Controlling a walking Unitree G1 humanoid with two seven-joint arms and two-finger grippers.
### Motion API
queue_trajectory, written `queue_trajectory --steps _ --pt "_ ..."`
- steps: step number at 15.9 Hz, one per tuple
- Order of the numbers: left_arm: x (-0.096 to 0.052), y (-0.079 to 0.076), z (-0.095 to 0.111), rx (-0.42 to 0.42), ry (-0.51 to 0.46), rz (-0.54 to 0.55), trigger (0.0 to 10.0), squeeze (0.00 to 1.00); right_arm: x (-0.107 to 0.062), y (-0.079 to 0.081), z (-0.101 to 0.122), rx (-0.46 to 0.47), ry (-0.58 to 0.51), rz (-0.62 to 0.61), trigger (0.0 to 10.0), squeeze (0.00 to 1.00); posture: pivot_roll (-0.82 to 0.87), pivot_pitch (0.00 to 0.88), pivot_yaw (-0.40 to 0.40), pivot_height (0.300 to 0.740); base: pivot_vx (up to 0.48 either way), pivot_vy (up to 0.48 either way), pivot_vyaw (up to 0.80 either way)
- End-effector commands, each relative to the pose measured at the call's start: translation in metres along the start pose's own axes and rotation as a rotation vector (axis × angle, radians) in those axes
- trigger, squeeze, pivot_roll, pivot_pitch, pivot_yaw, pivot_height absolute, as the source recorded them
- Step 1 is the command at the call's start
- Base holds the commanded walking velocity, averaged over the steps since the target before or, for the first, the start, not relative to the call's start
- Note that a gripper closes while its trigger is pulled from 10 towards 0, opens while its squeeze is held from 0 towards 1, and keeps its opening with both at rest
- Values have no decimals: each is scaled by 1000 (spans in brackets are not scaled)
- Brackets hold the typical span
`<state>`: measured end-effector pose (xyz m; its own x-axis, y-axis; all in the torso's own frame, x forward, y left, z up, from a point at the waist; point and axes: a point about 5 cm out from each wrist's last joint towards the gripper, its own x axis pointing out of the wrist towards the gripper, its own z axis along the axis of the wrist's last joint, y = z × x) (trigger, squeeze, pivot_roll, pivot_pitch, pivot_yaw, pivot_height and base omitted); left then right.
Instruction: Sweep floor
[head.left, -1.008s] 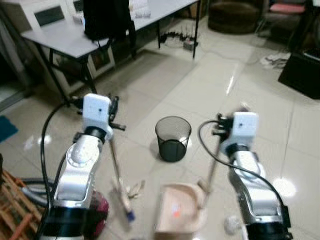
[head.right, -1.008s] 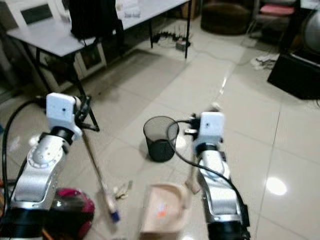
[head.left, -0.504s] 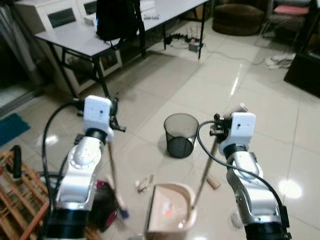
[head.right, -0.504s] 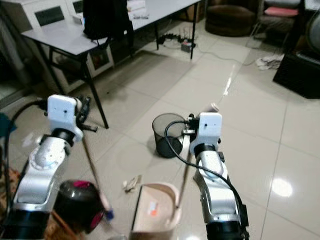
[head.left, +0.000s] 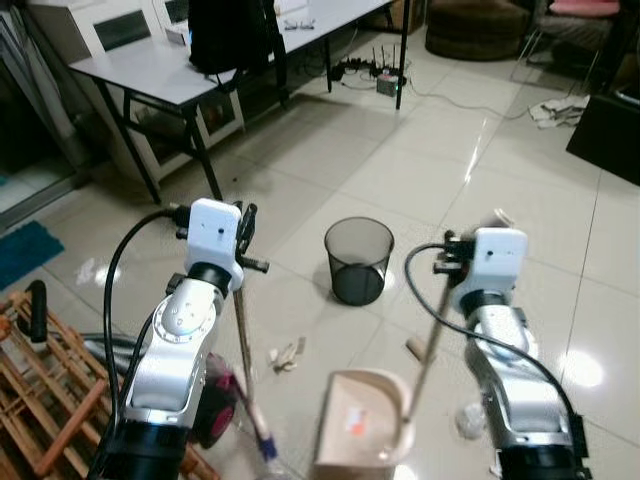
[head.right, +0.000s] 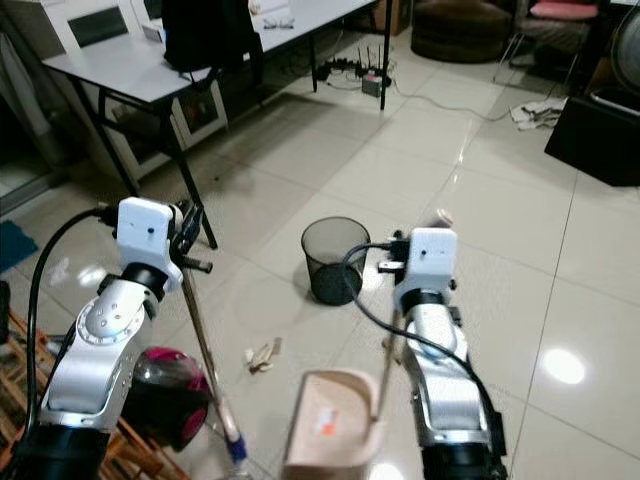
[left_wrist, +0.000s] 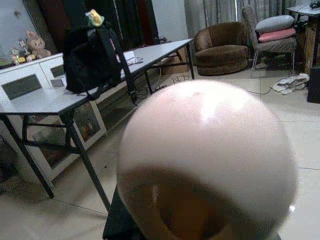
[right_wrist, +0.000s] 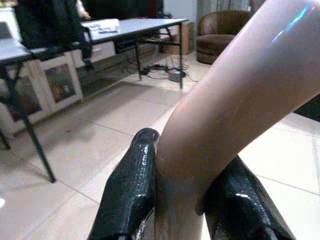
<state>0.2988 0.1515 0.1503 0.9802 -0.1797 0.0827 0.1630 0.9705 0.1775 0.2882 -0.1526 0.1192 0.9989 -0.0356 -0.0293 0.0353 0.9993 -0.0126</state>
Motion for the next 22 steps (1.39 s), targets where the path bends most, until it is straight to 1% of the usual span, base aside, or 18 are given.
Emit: queue_trajectory --steps 1,4,7,10,22 --pt "0 7 10 25 -47 21 10000 0 3 2 10 18 -42 5 10000 0 1 0 103 740 349 0 0" --pt "-1 8 10 25 -50 29 10000 0 2 3 11 1 -56 13 10000 0 3 0 101 740 391 0 0" --pt "-1 11 10 31 -53 39 10000 0 3 3 10 12 -55 15 10000 0 3 0 100 740 423 0 0" --pt "-1 12 10 33 -53 46 10000 0 2 3 10 -3 -51 25 10000 0 3 0 100 740 424 0 0" --pt "1 12 9 42 -51 47 10000 0 4 2 10 -38 -56 34 10000 0 0 10 103 740 423 0 0"
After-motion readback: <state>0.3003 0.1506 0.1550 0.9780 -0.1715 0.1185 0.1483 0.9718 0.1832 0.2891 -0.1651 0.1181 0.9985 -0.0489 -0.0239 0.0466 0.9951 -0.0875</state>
